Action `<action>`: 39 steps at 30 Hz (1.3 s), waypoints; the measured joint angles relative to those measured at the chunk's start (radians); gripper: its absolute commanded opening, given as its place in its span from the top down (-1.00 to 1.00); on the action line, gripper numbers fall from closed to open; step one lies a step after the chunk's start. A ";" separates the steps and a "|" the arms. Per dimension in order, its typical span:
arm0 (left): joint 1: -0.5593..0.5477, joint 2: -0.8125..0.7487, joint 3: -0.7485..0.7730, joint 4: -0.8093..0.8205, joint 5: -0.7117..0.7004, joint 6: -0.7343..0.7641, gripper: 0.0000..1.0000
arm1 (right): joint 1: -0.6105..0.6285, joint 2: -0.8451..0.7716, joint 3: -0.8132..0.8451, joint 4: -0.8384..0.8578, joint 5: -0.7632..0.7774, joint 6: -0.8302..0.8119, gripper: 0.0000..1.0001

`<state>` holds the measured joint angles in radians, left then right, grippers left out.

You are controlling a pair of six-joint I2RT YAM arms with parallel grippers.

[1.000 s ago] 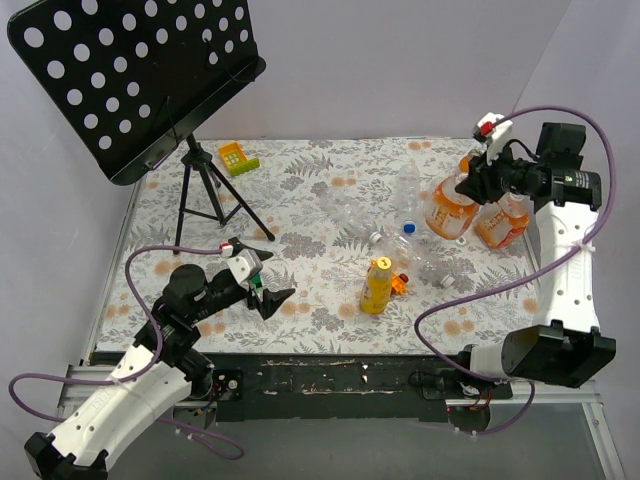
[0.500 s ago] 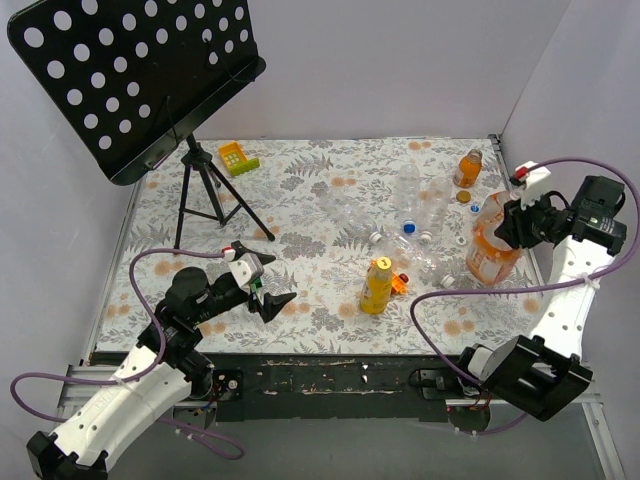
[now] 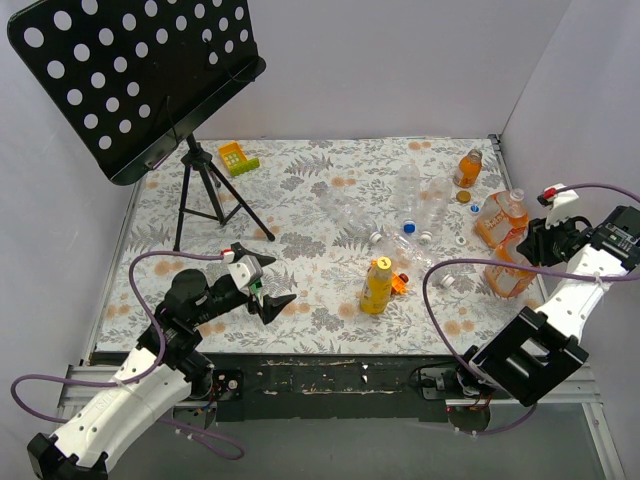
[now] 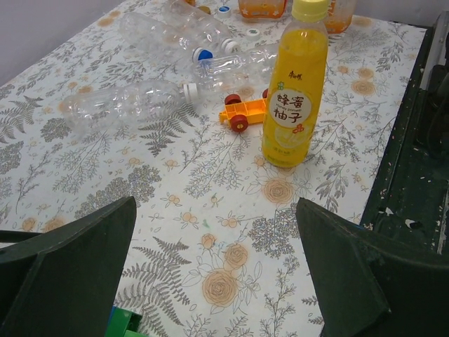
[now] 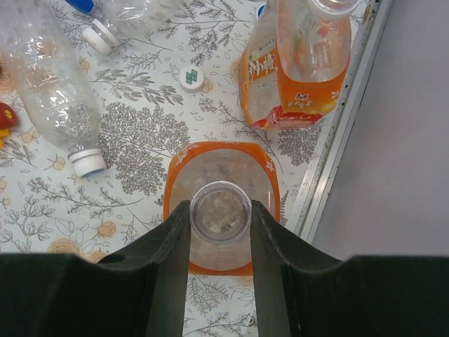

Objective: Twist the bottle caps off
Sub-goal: Place the plastic bottle at the corner of the board.

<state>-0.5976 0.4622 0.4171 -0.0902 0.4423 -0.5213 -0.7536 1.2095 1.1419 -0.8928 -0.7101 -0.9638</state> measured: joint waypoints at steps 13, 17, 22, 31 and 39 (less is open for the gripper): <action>0.000 -0.004 -0.001 0.000 0.006 -0.003 -0.96 | -0.041 0.003 -0.052 0.058 -0.067 -0.037 0.18; 0.000 -0.005 -0.003 0.000 0.010 -0.004 -0.96 | -0.056 0.003 -0.052 0.043 -0.074 -0.060 -0.11; 0.000 -0.009 -0.008 0.002 0.011 -0.008 -0.96 | -0.064 0.003 -0.052 0.042 -0.066 -0.088 -0.26; 0.000 -0.016 -0.011 0.001 0.013 -0.012 -0.96 | -0.063 0.003 -0.037 0.005 -0.062 -0.096 -0.55; 0.000 -0.020 -0.011 0.002 0.014 -0.026 -0.96 | -0.063 0.003 0.068 -0.047 -0.060 -0.105 -0.64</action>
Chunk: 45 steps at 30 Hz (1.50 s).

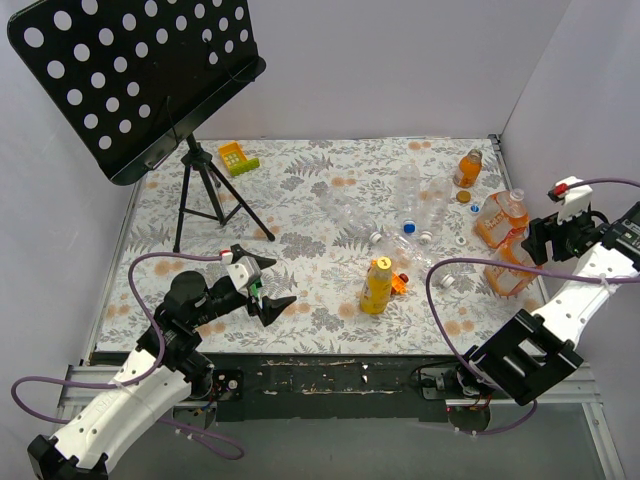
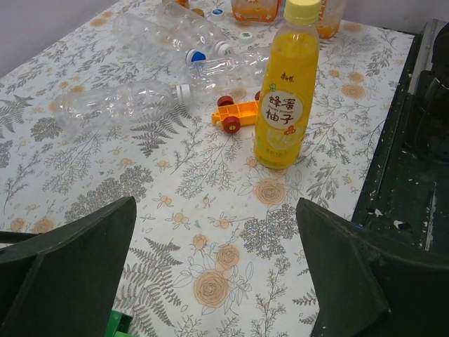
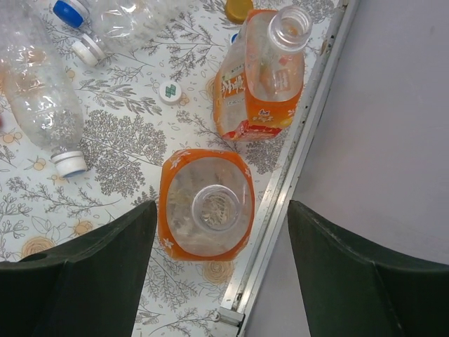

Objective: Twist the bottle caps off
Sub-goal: Place the plastic bottle at the corner of the board, then pick up the plastic bottle at the center of the board.

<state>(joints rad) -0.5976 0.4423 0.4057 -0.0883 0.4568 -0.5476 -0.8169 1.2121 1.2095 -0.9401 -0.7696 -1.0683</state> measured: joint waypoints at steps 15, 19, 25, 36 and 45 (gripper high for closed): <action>0.000 0.054 0.066 0.006 -0.006 -0.063 -0.96 | 0.000 -0.012 0.261 -0.130 -0.029 -0.001 -0.76; 0.000 0.112 0.132 -0.004 -0.041 -0.108 -0.96 | 0.000 -0.010 0.365 -0.190 -0.079 0.004 -0.79; 0.000 0.239 0.250 -0.036 -0.133 -0.194 -0.96 | 0.009 0.030 0.516 -0.240 -0.232 0.103 -0.79; 0.001 0.307 0.282 -0.070 -0.185 -0.353 -0.96 | 0.285 0.093 0.513 -0.095 -0.279 0.463 -0.79; 0.001 0.302 0.301 -0.069 -0.181 -0.494 -0.96 | 0.408 0.092 0.455 -0.087 -0.217 0.435 -0.81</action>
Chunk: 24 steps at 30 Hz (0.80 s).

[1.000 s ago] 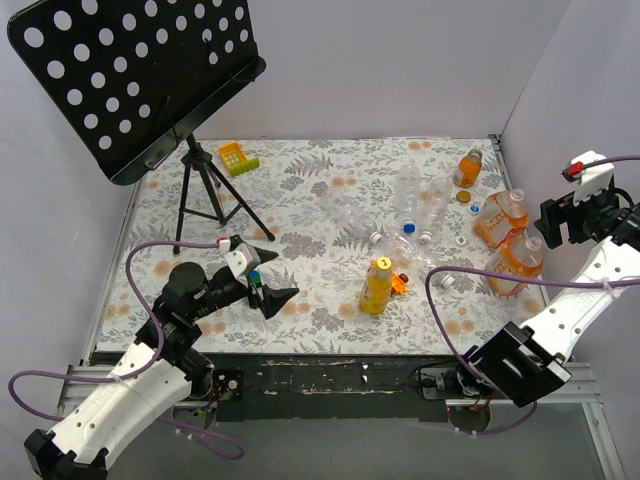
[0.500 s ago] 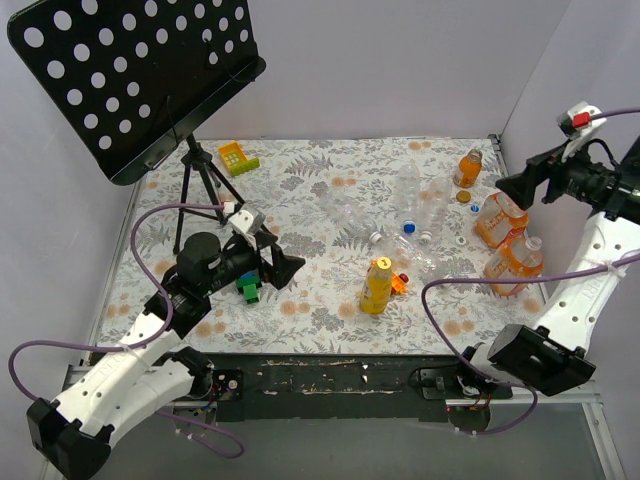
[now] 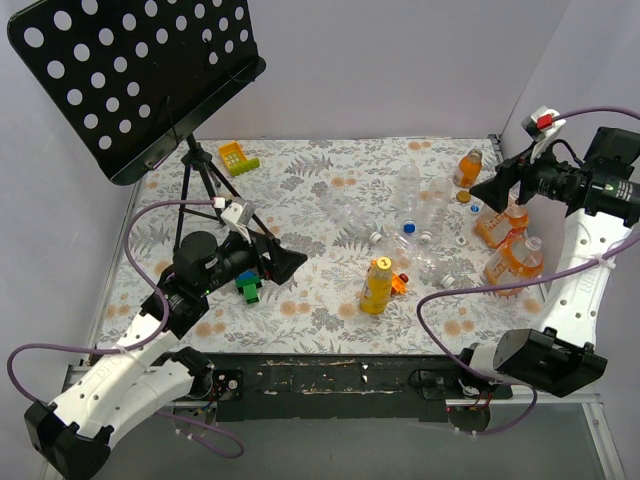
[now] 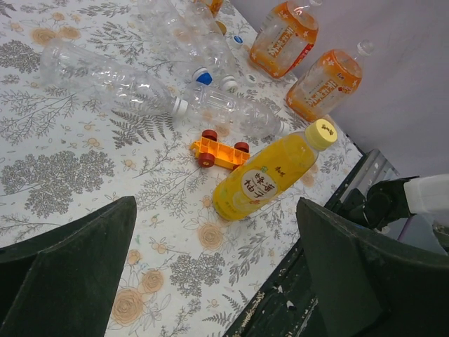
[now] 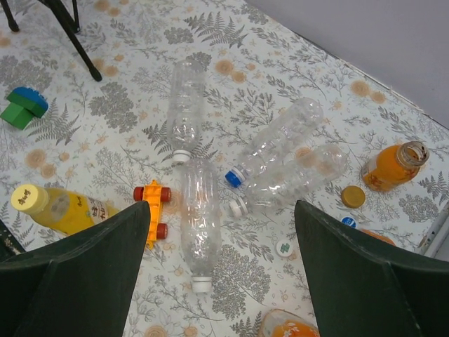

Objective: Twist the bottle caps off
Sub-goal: Pick up the plastic bottle at the center of the board.

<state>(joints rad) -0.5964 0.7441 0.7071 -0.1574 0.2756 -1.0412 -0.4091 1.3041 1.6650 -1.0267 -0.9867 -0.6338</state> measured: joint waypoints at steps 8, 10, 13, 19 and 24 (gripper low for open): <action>0.002 -0.027 -0.013 0.018 0.012 -0.101 -0.96 | 0.090 -0.077 -0.159 0.010 -0.014 -0.092 -0.82; 0.002 -0.029 -0.013 0.026 0.020 -0.113 -0.96 | 0.119 -0.094 -0.201 0.011 -0.019 -0.106 -0.82; 0.003 -0.033 -0.013 0.030 0.027 -0.125 -0.96 | 0.168 -0.109 -0.250 0.016 -0.019 -0.115 -0.82; 0.004 -0.056 -0.013 0.029 0.032 -0.146 -0.96 | 0.260 -0.123 -0.299 0.044 -0.007 -0.121 -0.82; 0.004 -0.090 -0.024 0.025 0.023 -0.174 -0.96 | 0.321 -0.141 -0.328 0.079 0.013 -0.106 -0.82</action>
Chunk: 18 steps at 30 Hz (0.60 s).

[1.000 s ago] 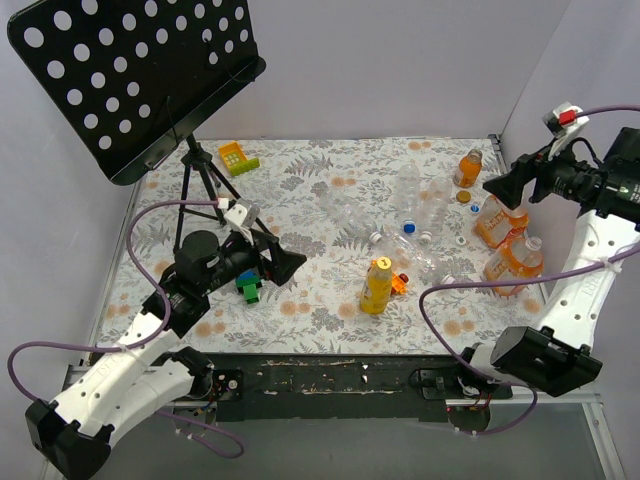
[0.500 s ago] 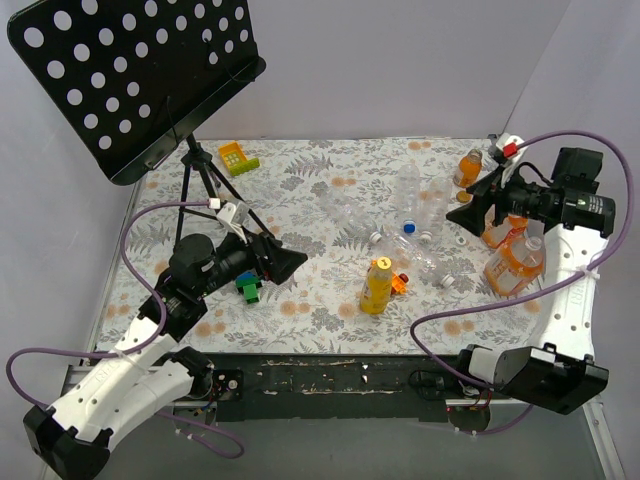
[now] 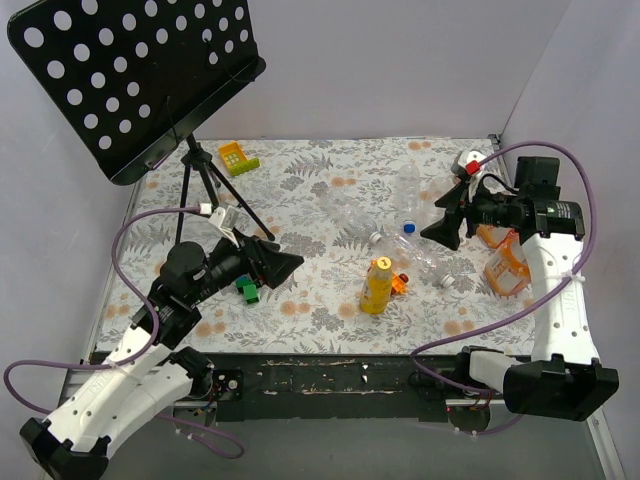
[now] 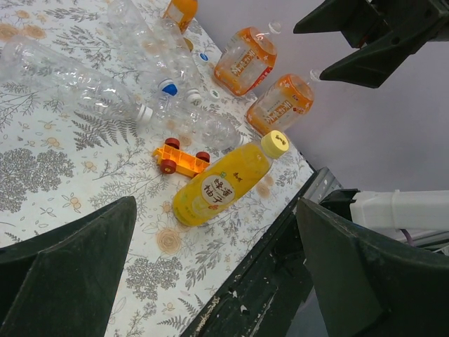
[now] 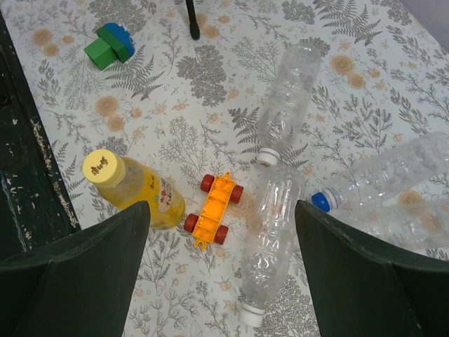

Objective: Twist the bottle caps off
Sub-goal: Pick up the plastic bottle at the center of the board.

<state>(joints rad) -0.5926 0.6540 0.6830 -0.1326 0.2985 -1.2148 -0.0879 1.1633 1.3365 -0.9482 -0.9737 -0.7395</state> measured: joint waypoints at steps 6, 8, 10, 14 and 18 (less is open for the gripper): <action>0.000 -0.027 -0.017 -0.021 -0.007 -0.018 -0.96 | 0.047 -0.013 -0.035 0.026 0.006 0.017 -0.84; 0.000 -0.026 -0.017 -0.029 -0.006 -0.017 -0.96 | 0.062 -0.018 -0.043 0.032 0.006 0.016 -0.85; 0.000 -0.024 -0.017 -0.041 -0.001 -0.013 -0.96 | 0.082 -0.024 -0.047 0.032 0.006 0.005 -0.86; 0.000 -0.019 -0.021 -0.064 0.010 -0.002 -0.96 | 0.145 -0.028 -0.053 0.024 0.009 -0.033 -0.88; 0.000 -0.031 -0.042 -0.073 0.025 0.014 -0.96 | 0.244 -0.014 -0.054 0.010 0.033 -0.073 -0.89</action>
<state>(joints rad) -0.5926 0.6231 0.6415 -0.2058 0.3237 -1.2007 0.1558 1.1492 1.2823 -0.9379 -0.9405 -0.8127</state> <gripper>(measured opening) 0.981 0.942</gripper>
